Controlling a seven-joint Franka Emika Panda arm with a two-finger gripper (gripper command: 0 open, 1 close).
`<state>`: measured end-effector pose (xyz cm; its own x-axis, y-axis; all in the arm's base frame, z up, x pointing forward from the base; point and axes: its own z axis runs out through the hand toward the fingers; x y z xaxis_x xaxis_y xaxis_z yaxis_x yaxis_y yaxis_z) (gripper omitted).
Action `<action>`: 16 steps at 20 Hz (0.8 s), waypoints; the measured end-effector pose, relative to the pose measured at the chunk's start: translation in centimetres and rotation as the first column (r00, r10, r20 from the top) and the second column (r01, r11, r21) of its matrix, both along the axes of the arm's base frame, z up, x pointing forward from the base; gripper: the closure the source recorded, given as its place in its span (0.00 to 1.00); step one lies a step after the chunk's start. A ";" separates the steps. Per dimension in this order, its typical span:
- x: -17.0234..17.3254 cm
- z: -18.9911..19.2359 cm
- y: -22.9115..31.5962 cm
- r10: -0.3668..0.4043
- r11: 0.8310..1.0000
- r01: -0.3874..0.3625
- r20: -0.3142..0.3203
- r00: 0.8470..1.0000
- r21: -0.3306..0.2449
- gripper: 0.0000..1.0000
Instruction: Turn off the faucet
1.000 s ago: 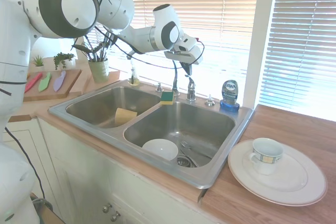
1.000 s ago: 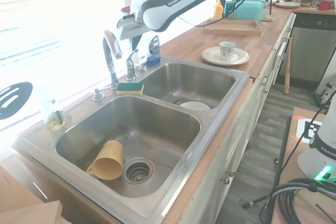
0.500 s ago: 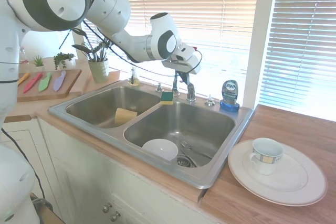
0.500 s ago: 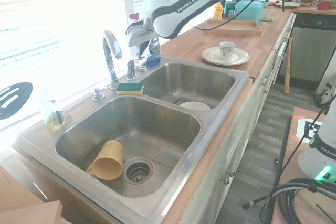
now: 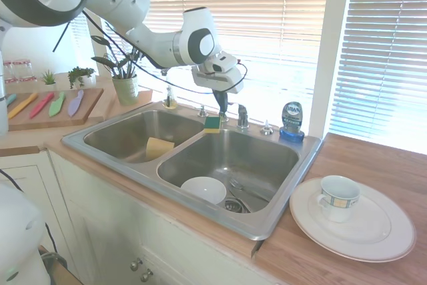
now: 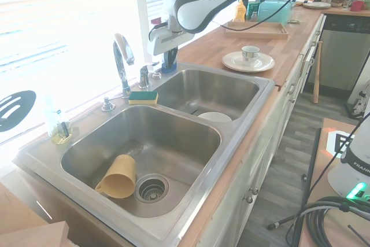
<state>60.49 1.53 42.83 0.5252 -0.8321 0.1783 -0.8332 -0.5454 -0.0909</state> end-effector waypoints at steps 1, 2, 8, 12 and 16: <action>-1.1 0.1 0.4 0.000 1.000 0.000 -0.039 0.999 0.008 1.00; -2.3 0.0 0.6 0.000 1.000 0.001 -0.074 0.997 0.019 1.00; -9.3 -2.5 -0.1 -0.013 0.998 0.023 -0.168 0.986 0.057 1.00; -13.5 -2.5 0.7 0.008 0.996 0.008 -0.181 0.984 0.085 1.00; -16.8 -3.0 0.7 0.005 0.995 0.014 -0.191 0.982 0.098 0.00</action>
